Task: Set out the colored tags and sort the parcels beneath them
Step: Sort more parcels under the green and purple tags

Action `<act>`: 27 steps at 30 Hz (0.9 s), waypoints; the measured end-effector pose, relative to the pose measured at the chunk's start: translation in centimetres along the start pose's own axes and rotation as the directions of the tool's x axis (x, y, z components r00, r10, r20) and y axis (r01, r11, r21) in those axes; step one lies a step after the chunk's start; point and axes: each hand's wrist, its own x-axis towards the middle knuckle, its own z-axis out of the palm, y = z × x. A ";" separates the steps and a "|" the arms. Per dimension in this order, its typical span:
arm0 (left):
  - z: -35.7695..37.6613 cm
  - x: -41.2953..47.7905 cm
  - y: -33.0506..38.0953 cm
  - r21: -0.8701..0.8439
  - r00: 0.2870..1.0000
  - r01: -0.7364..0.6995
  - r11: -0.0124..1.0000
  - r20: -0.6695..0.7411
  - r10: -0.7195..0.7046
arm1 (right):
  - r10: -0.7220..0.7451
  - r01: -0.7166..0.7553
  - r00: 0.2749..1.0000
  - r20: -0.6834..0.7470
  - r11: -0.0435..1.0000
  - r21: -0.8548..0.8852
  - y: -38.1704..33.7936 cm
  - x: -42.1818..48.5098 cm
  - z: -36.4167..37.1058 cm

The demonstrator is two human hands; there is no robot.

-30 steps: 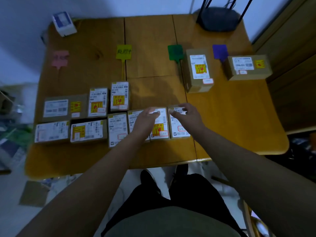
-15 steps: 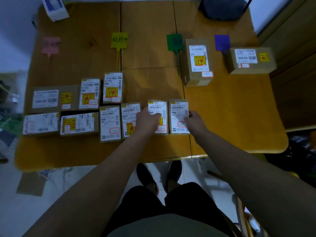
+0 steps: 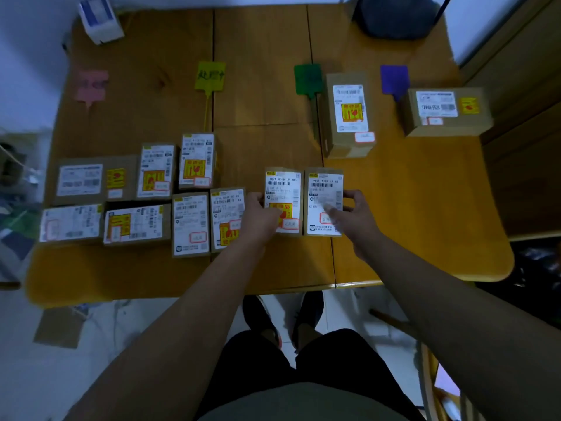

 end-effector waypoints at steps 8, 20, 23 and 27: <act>-8.0 -2.4 9.1 -0.281 0.966 -0.255 0.925 -0.025 0.259 | -0.295 0.273 0.950 0.102 0.944 0.186 -11.0 -3.6 0.6; -15.0 -6.7 18.0 -0.321 0.895 -0.418 0.850 0.015 0.446 | -0.510 0.468 0.847 0.153 0.850 0.241 -22.2 -8.2 2.0; -15.2 -6.7 18.1 -0.333 0.890 -0.422 0.843 0.028 0.456 | -0.509 0.471 0.849 0.141 0.850 0.238 -22.5 -8.4 2.1; -15.1 -6.5 17.9 -0.338 0.885 -0.420 0.842 0.053 0.462 | -0.508 0.469 0.853 0.120 0.847 0.249 -22.3 -8.4 2.0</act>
